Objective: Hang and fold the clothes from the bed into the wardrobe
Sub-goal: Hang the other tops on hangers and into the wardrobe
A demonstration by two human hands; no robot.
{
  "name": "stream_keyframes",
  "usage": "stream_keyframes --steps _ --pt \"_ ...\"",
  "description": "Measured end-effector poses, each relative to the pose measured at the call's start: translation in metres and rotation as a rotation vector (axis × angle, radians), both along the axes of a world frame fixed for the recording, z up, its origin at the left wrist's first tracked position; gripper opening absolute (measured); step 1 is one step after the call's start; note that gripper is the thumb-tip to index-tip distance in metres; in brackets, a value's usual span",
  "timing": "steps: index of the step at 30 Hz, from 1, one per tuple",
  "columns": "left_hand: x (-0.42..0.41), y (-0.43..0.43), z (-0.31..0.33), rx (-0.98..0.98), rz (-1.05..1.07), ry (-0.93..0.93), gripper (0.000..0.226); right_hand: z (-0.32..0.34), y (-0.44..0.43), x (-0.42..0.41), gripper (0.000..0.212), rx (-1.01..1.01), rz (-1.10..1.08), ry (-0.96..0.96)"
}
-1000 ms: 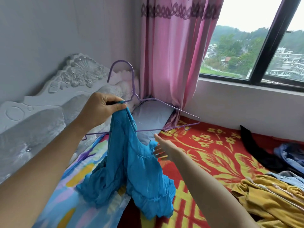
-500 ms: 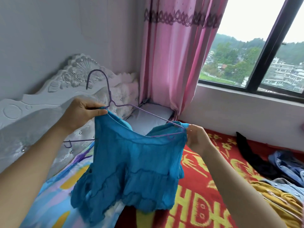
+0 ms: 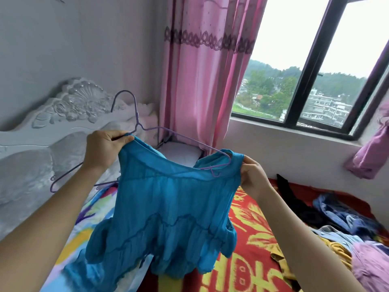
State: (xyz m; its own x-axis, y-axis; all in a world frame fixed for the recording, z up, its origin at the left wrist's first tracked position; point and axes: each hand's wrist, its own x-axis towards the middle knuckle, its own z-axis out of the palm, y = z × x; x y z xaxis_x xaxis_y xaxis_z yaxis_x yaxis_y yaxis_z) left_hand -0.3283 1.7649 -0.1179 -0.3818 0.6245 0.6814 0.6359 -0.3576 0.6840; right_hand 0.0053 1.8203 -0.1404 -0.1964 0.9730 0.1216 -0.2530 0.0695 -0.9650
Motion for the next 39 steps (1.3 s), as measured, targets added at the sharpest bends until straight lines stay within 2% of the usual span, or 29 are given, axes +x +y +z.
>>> stream_keyframes --steps 5,9,13,14,17,20,24,27,29,30,31,33,34,36,39 --pt "0.005 -0.004 -0.003 0.075 0.033 0.054 0.018 -0.01 -0.009 -0.003 0.052 -0.033 -0.027 0.167" --pt "0.013 -0.013 0.001 0.06 -0.045 0.026 0.021 -0.024 -0.011 -0.007 0.055 -0.14 -0.024 0.232" --pt "0.023 -0.016 0.002 0.052 -0.169 -0.217 0.035 -0.029 -0.014 -0.017 0.064 -0.167 0.005 0.194" --pt "0.025 -0.017 0.002 0.055 -0.172 -0.225 0.035 -0.029 -0.014 -0.019 0.066 -0.161 0.014 0.208" --pt "0.013 -0.021 0.002 0.022 -0.16 -0.145 0.03 -0.025 -0.016 -0.018 0.066 -0.109 0.02 0.259" --pt "-0.01 -0.028 -0.003 -0.028 -0.166 -0.141 0.032 -0.023 -0.019 -0.01 0.062 -0.049 0.061 0.313" --pt "-0.027 -0.038 -0.01 -0.165 -0.225 -0.018 0.033 -0.023 -0.021 -0.01 0.065 0.016 0.124 0.237" --pt "-0.031 -0.043 -0.012 -0.195 -0.225 0.022 0.03 -0.018 -0.024 -0.013 0.053 0.046 0.156 0.165" --pt "-0.03 -0.046 -0.009 -0.222 -0.239 0.088 0.024 -0.011 -0.026 -0.014 0.05 0.083 0.184 -0.004" --pt "-0.025 -0.046 -0.008 -0.239 -0.245 0.12 0.034 -0.007 -0.024 -0.016 0.049 0.125 0.168 -0.183" --pt "-0.018 -0.045 -0.008 -0.26 -0.268 0.125 0.035 -0.002 -0.023 -0.02 0.045 0.203 0.128 -0.402" --pt "-0.002 -0.039 -0.008 -0.279 -0.333 0.096 0.022 0.014 -0.022 -0.031 0.031 0.418 0.064 -0.831" --pt "0.007 -0.037 -0.007 -0.287 -0.355 0.082 0.025 0.02 -0.023 -0.037 0.028 0.485 0.071 -0.991" --pt "0.02 -0.032 0.0 -0.281 -0.402 0.059 0.027 0.036 -0.028 -0.048 0.029 0.473 0.112 -1.163" --pt "0.025 -0.028 0.015 -0.263 -0.432 0.024 0.024 0.052 -0.03 -0.048 0.019 0.521 0.133 -1.395"
